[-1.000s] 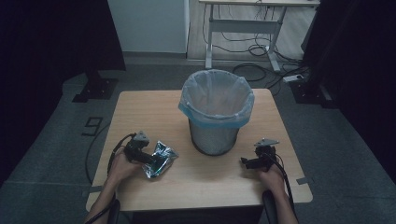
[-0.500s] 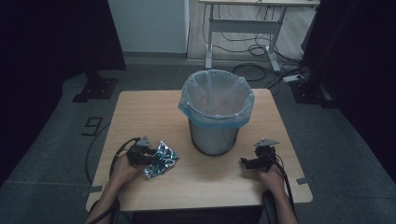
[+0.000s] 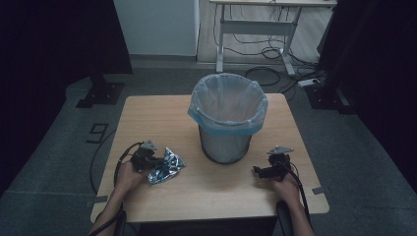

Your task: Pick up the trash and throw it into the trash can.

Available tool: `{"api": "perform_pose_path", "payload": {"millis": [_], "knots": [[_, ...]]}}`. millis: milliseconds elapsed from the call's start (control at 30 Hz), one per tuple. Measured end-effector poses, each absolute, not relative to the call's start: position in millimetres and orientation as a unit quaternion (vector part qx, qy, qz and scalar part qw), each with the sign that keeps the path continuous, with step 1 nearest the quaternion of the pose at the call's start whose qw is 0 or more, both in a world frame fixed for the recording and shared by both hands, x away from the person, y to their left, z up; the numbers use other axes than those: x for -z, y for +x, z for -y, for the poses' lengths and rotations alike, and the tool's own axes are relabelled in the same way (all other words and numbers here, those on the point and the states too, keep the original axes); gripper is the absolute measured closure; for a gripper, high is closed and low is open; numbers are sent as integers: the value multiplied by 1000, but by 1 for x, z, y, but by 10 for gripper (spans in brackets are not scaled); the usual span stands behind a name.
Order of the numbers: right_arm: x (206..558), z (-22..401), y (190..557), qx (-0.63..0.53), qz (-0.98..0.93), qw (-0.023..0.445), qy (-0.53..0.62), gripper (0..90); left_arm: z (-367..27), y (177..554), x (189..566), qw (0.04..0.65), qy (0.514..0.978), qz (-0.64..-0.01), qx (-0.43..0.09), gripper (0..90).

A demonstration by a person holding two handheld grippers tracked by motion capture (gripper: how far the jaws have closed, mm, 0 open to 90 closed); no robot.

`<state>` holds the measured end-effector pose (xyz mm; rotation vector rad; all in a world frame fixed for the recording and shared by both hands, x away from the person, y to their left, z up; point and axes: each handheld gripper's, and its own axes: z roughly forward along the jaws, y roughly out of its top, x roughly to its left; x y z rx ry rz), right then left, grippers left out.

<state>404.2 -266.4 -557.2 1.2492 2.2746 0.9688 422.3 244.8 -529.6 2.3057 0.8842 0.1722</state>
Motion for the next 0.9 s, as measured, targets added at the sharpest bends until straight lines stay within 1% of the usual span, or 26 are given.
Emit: {"api": "perform_pose_path", "payload": {"millis": [467, 833, 900], "knots": [[557, 266, 404, -344, -807, 185, 444, 0, -259, 430, 504, 360, 862, -355, -47, 887], [557, 266, 404, -344, -807, 185, 444, 0, -263, 442, 454, 374, 858, -349, -45, 887], [557, 266, 404, -344, -807, 185, 444, 0, -264, 443, 450, 374, 858, -350, -45, 887]]}}
